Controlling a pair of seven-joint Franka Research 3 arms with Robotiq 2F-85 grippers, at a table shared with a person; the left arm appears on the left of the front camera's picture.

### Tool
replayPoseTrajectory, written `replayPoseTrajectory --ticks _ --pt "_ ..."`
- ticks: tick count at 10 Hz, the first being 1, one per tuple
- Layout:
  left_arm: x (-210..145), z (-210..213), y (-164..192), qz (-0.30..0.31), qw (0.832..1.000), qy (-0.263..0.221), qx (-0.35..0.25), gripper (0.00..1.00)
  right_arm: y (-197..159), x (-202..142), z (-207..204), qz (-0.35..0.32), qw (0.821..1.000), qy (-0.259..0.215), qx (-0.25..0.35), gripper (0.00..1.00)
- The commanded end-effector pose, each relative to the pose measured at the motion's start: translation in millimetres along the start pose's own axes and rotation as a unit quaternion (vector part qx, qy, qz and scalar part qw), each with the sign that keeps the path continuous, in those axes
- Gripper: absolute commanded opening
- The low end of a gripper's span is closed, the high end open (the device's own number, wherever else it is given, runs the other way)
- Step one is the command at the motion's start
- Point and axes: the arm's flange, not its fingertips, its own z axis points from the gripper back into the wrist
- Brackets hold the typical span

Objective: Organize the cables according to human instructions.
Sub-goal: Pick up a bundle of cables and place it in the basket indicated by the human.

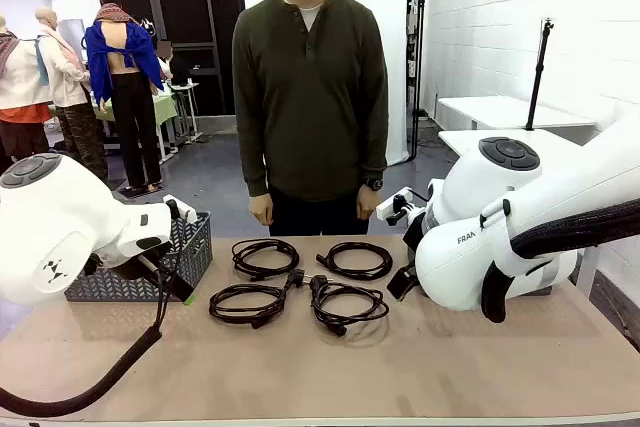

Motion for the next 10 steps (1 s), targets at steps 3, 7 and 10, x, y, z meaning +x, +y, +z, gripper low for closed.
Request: replayPoseTrajectory --ticks 3,7,10 --pt "-1.2 0.4 1.2 0.002 1.000 -0.005 0.001 1.00 -0.6 0.4 0.4 -0.001 1.000 -0.003 -0.002 1.00" --pt "-1.2 0.4 1.2 0.002 1.000 -0.005 0.001 1.00 -0.6 0.4 0.4 -0.001 1.000 -0.003 -0.002 1.00" --pt "0.0 0.0 0.0 0.000 1.000 0.000 0.000 1.00 0.0 0.0 0.0 0.000 1.000 0.000 0.000 1.00"
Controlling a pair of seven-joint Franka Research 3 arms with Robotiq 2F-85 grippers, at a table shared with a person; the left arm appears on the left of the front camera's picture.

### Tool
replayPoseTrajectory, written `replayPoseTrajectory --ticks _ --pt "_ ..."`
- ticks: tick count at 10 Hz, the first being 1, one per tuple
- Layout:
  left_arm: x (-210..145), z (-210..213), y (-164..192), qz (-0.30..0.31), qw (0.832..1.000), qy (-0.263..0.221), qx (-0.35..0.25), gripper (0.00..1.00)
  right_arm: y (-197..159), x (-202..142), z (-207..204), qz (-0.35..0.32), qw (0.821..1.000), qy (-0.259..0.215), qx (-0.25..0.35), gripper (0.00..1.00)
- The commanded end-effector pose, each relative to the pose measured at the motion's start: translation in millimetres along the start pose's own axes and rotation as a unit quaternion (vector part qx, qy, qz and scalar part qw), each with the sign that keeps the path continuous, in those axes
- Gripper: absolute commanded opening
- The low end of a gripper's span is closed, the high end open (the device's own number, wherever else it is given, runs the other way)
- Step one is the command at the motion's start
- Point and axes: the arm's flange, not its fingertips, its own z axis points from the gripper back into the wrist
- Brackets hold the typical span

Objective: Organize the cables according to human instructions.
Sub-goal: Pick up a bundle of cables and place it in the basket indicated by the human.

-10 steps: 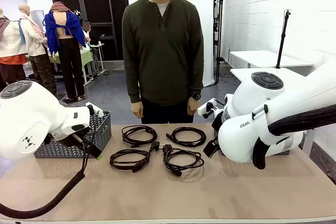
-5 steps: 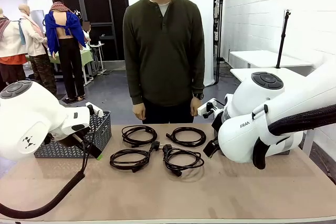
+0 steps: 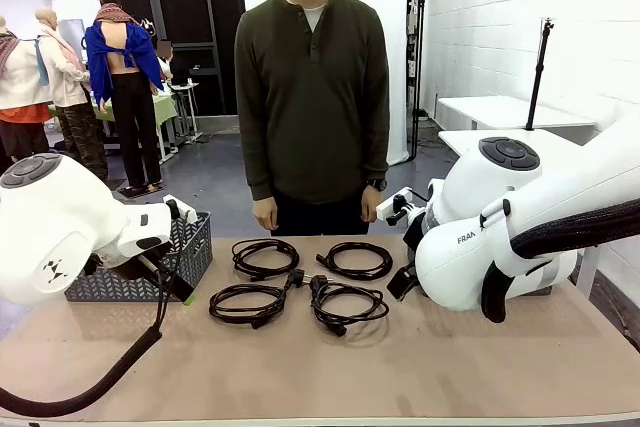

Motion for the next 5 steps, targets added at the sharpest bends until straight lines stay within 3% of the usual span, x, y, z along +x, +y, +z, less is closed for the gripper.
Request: replayPoseTrajectory --ticks 1,5 --pt "2.8 11.2 2.5 -0.005 1.000 -0.004 0.000 1.00 -2.3 4.5 9.9 0.006 1.000 -0.007 0.012 1.00" --pt "19.1 65.6 12.2 -0.057 0.997 -0.033 -0.051 1.00 -27.1 10.0 68.2 0.038 0.997 -0.042 0.062 1.00"
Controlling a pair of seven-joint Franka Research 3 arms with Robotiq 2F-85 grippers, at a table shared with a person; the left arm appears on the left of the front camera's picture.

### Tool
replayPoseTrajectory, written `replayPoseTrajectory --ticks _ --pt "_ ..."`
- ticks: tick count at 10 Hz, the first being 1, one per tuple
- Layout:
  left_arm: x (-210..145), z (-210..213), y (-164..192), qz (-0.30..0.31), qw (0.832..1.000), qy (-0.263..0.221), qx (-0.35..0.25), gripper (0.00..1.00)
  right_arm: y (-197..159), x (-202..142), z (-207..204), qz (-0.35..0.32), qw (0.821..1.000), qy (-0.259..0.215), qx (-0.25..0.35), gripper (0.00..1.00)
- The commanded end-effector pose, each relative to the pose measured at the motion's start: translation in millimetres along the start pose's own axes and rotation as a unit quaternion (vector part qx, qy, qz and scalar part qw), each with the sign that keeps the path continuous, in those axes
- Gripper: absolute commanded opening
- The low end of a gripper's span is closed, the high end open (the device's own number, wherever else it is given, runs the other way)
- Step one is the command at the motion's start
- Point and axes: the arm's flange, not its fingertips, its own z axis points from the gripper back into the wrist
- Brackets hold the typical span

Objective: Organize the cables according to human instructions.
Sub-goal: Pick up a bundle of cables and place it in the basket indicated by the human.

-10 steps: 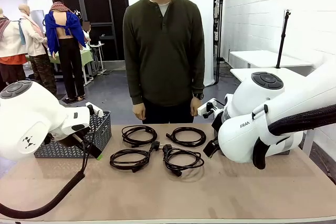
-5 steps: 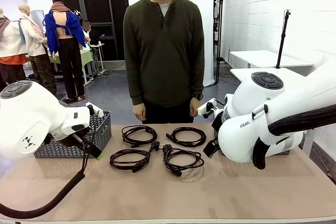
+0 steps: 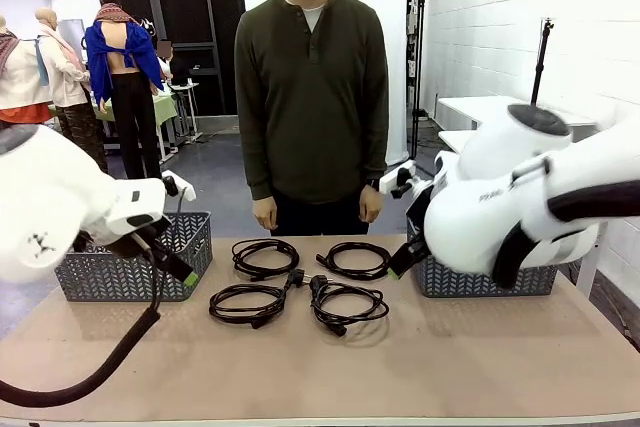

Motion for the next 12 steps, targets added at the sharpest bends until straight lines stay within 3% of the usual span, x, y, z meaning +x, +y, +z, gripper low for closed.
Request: replayPoseTrajectory --ticks 1,6,10,12 --pt "2.3 31.2 19.1 -0.038 0.998 -0.001 -0.043 1.00 -24.0 -3.5 30.5 0.031 0.999 -0.010 0.037 1.00" --pt "14.1 81.4 62.5 -0.100 0.983 -0.009 -0.151 1.00 -52.1 -11.0 83.8 0.080 0.988 -0.058 0.115 1.00" --pt "3.0 90.9 85.5 -0.097 0.982 -0.021 -0.159 1.00 -55.8 -9.3 92.7 0.099 0.984 -0.067 0.129 1.00" --pt "8.8 92.0 74.8 -0.098 0.984 -0.017 -0.148 1.00 -51.9 -10.8 98.5 0.086 0.988 -0.061 0.114 1.00"
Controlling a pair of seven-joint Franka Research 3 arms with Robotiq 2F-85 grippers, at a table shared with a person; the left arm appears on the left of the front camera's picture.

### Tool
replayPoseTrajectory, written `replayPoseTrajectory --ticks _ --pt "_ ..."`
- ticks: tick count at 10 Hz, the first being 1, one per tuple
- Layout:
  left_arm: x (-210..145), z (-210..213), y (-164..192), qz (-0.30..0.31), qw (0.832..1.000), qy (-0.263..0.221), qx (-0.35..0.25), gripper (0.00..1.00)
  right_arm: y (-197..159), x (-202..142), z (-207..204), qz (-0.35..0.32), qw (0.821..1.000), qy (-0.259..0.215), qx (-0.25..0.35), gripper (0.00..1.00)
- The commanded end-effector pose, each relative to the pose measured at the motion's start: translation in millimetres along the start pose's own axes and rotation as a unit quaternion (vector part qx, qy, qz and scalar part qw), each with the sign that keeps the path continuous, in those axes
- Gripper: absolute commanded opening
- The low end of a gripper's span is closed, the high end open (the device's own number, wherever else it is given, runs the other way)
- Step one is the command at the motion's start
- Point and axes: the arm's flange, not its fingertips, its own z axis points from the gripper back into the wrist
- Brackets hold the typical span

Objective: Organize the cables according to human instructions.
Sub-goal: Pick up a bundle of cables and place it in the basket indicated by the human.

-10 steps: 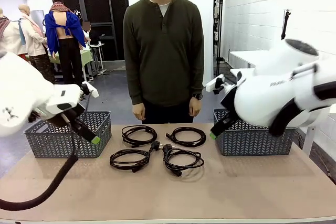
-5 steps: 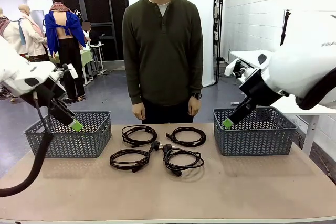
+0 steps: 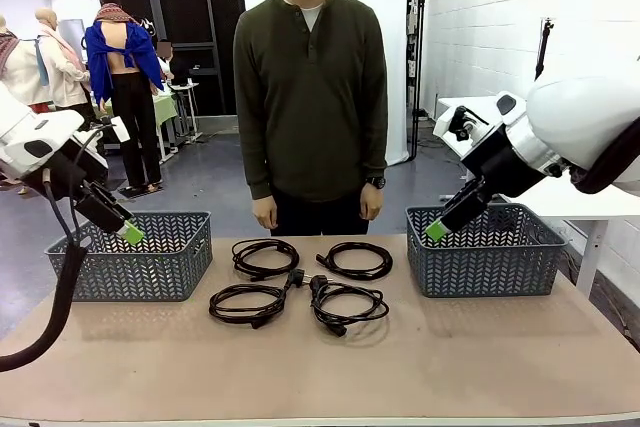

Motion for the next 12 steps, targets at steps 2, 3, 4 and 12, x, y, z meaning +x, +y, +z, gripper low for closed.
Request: replayPoseTrajectory --ticks 2,3,4,12 --pt "3.3 -1.3 -2.2 -0.003 1.000 -0.002 -0.002 1.00 -1.8 -1.6 1.1 -0.004 1.000 0.000 -0.001 1.00" --pt "3.3 -1.3 -2.2 -0.003 1.000 -0.002 -0.002 1.00 -1.8 -1.6 1.1 -0.004 1.000 0.000 -0.001 1.00" --pt "3.3 -1.3 -2.2 -0.003 1.000 -0.002 -0.002 1.00 -1.8 -1.6 1.1 -0.004 1.000 0.000 -0.001 1.00" --pt "3.3 -1.3 -2.2 -0.003 1.000 -0.002 -0.002 1.00 -1.8 -1.6 1.1 -0.004 1.000 0.000 -0.001 1.00"
